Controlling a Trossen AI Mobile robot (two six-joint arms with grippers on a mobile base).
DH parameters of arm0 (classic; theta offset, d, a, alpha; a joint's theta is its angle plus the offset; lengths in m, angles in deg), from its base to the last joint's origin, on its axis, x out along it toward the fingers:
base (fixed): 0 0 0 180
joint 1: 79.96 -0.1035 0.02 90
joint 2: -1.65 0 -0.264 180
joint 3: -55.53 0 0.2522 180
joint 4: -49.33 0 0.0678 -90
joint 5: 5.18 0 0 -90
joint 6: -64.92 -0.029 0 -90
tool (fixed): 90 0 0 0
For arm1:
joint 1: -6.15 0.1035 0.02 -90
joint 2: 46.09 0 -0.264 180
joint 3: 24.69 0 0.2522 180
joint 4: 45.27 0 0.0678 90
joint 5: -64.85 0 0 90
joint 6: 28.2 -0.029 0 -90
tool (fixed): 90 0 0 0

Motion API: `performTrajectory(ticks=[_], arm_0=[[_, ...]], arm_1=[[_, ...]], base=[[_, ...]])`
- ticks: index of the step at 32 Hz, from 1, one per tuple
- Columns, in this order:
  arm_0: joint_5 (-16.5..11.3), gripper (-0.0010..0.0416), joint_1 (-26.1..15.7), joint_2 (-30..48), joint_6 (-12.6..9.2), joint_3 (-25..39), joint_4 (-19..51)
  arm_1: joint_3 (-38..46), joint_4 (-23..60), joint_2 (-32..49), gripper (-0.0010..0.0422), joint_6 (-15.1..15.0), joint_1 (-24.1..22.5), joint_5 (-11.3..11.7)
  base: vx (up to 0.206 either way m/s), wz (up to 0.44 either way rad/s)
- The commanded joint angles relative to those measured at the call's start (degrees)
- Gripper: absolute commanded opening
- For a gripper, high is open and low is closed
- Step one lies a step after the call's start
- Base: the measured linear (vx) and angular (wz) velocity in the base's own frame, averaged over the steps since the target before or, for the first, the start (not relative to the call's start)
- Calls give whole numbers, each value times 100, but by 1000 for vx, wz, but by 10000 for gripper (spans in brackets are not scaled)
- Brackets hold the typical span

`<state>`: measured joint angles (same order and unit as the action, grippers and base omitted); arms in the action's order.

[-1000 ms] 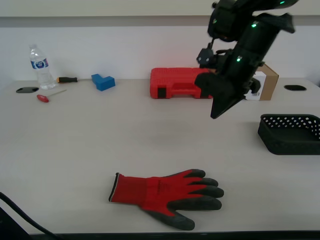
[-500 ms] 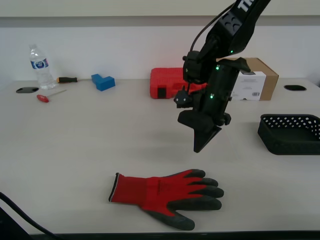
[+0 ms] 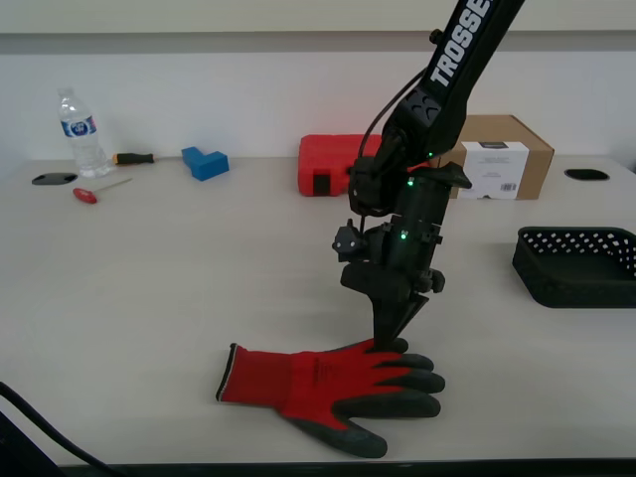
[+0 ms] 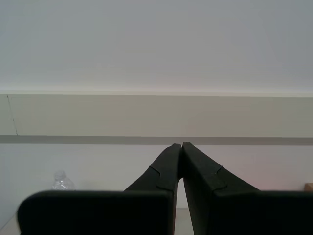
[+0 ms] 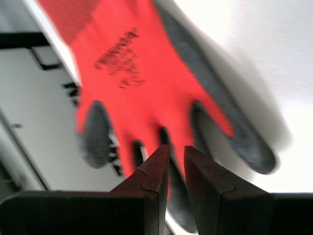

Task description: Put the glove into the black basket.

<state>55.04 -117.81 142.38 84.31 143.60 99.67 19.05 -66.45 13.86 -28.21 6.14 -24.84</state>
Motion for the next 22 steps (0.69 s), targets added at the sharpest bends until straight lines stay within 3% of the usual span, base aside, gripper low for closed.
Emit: performTrajectory(ticks=[1, 9, 11, 13, 15, 16, 18, 22], arm_0=[[267, 46, -72, -35, 44, 24, 11], [452, 46, -229, -13, 151, -20, -210], [319, 46, -271, 142, 162, 74, -201], [-177, 58, -295, 393, 149, 129, -155], [-396, 88, -321, 564, 114, 120, -153], [-389, 100, -343, 608, 114, 120, -157], [-48, 143, -426, 599, 105, 107, -164], [372, 216, -544, 588, 83, 195, -214]], arm_1=[[2, -31, 2, 0, -2, 0, -11], [2, -31, 2, 0, -2, 2, -11], [2, -31, 2, 0, -2, 0, -11], [2, -31, 2, 0, -2, 0, -13], [2, -31, 2, 0, -4, 2, -11], [2, -31, 2, 0, -2, 2, -11], [2, -31, 2, 0, -2, 0, -11], [2, -31, 2, 0, -2, 2, -11]], base=[[0, 0], [0, 0], [0, 0], [0, 0], [0, 0], [0, 0], [0, 0], [0, 0]])
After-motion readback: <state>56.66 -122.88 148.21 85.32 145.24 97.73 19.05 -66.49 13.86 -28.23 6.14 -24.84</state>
